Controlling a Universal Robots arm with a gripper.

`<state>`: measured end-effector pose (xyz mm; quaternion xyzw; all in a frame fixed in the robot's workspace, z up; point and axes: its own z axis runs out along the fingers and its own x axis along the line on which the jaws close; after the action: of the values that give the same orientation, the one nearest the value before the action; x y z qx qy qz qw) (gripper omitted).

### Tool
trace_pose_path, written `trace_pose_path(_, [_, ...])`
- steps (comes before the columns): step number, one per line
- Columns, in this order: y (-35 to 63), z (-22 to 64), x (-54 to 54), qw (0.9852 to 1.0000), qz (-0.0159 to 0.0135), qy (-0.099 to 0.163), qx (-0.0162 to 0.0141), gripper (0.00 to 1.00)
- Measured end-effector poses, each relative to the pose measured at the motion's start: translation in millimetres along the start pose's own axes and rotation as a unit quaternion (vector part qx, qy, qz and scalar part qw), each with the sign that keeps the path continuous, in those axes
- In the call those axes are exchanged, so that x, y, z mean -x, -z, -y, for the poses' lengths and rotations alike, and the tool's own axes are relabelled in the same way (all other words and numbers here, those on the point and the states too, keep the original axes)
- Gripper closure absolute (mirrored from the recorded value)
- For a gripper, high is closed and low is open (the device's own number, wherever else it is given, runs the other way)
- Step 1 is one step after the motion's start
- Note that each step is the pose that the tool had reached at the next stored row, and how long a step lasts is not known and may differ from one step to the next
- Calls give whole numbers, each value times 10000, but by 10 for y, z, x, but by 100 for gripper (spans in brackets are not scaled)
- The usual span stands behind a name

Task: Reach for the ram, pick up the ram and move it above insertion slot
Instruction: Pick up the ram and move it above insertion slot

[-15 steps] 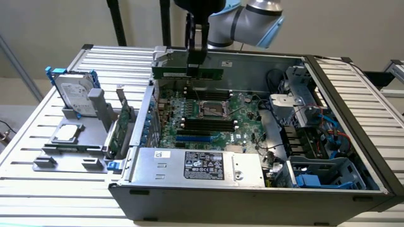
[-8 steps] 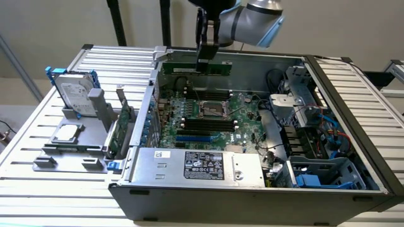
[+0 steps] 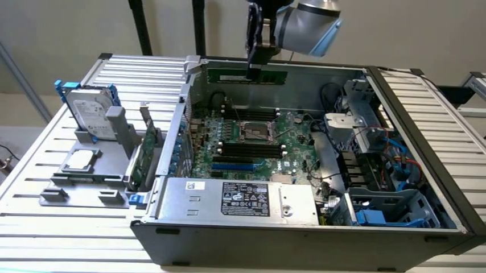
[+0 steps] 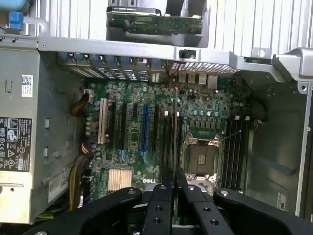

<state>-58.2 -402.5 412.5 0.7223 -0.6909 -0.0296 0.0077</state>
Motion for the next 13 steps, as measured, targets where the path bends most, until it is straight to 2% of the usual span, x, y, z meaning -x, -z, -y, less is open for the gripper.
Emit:
trace_pose_path(5, [0,70,72,10000,2,-24,-1,87])
trace_pose_path(13, [-3,155,84,9998,11,-223,-7,87])
